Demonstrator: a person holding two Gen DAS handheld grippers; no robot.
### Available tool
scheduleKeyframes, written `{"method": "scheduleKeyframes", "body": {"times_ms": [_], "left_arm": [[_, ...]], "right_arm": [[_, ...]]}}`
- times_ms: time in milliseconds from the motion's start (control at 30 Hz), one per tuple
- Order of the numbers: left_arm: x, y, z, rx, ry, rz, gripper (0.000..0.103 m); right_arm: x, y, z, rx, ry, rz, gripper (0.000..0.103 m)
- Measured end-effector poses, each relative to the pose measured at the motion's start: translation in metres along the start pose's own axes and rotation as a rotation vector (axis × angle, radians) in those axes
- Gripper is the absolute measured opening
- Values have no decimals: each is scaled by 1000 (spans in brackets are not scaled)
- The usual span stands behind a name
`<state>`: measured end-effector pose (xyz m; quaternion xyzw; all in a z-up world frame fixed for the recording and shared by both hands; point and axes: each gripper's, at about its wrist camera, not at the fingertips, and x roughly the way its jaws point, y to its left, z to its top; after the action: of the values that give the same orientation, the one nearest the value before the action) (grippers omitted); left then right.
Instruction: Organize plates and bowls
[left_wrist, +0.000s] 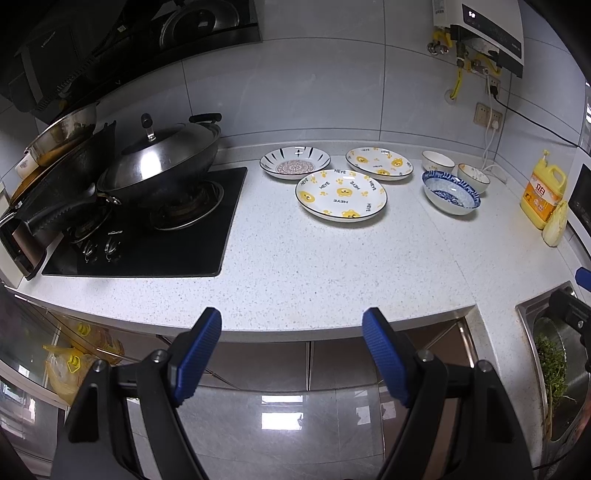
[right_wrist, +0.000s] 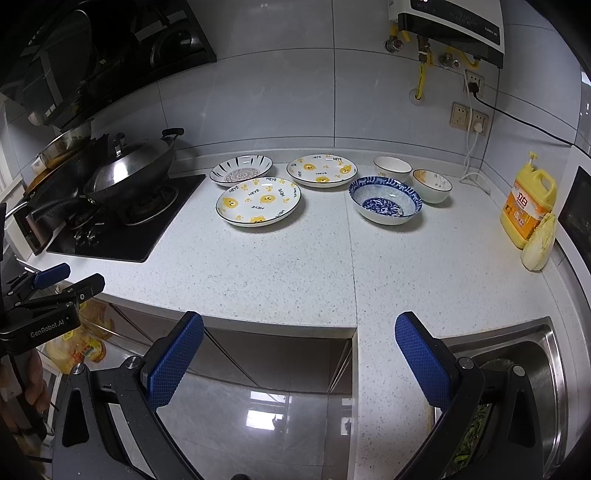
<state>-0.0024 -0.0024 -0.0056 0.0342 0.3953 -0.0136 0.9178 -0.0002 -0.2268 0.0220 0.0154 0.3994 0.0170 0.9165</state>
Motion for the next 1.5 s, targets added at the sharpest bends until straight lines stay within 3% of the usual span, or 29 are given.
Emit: {"method": "scheduleKeyframes", "body": {"times_ms": [1500], "left_arm": [[3, -9, -1, -1, 11, 4, 78]], "right_arm": [[5, -8, 1, 5, 7, 8, 102]]}}
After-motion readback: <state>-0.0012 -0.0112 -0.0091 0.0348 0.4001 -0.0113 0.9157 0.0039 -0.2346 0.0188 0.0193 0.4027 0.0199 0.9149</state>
